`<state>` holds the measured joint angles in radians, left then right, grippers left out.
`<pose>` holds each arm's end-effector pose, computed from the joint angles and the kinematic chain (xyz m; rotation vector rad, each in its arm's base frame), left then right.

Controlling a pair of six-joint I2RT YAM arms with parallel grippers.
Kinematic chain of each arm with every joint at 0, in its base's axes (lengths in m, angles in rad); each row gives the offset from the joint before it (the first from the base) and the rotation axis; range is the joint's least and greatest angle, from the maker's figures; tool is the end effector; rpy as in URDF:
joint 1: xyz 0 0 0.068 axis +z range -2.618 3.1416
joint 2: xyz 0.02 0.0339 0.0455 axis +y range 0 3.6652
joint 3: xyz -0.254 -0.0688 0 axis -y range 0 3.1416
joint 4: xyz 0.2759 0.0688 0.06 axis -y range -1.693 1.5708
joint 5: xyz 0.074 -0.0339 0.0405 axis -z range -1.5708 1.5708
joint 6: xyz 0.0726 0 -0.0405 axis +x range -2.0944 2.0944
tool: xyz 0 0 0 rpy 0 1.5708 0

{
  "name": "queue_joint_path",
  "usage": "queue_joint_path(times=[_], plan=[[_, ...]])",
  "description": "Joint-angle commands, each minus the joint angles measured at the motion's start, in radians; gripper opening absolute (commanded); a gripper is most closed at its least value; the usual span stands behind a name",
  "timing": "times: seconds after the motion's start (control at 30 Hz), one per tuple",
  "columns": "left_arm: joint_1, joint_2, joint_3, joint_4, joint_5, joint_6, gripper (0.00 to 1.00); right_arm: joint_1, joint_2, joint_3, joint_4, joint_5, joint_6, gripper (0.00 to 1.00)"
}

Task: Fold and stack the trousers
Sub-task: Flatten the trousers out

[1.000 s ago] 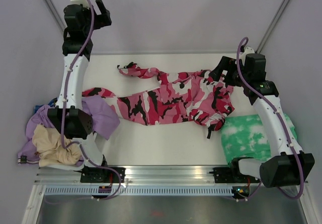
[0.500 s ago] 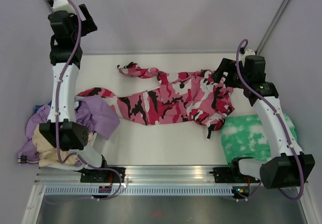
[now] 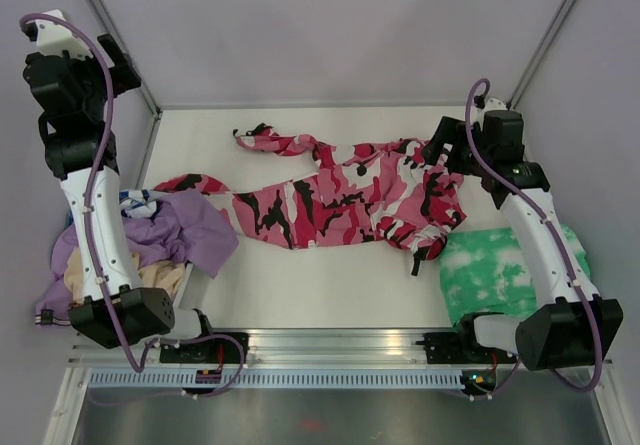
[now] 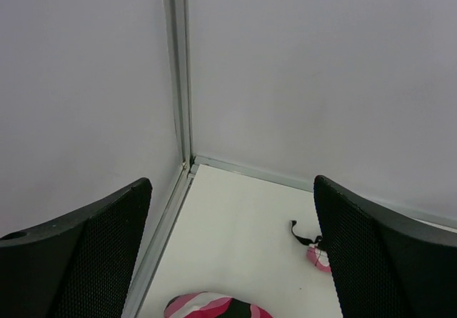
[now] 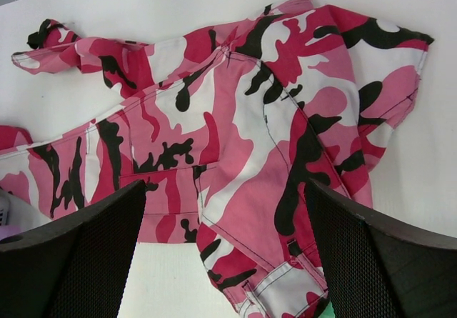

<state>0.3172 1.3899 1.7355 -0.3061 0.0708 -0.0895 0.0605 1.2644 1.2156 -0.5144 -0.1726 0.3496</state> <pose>0.3435 0.1074 0.5191 -0.2541 1.5115 0.1271 0.3435 0.0333 0.3244 0.2084 2.1443 0.4238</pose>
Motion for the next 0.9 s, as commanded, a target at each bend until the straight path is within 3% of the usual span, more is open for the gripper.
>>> queue_joint_path(times=[0.0,0.27,0.5,0.53,0.67,0.77,0.87], plan=[[0.049,-0.04,-0.017,0.002,0.037,0.053,0.98,-0.004,-0.045,-0.005,-0.004,0.057,-0.032,0.98],[0.091,-0.066,-0.054,0.013,0.072,0.118,1.0,-0.004,-0.028,-0.016,0.019,0.045,-0.023,0.98],[0.148,-0.066,-0.042,-0.01,0.211,0.106,1.0,-0.002,-0.01,-0.027,0.024,0.053,-0.032,0.98],[0.148,-0.071,-0.047,-0.017,0.287,0.102,1.0,-0.002,-0.01,-0.033,0.028,0.085,-0.024,0.98],[0.071,-0.137,-0.158,0.035,0.481,0.002,1.0,-0.004,-0.01,-0.073,0.08,0.236,0.041,0.98],[-0.053,-0.149,-0.205,-0.01,0.466,0.007,1.0,-0.011,-0.003,-0.109,0.126,0.338,0.094,0.98],[-0.139,-0.141,-0.246,-0.059,0.393,0.016,0.99,-0.051,0.022,-0.16,0.207,0.308,0.098,0.98]])
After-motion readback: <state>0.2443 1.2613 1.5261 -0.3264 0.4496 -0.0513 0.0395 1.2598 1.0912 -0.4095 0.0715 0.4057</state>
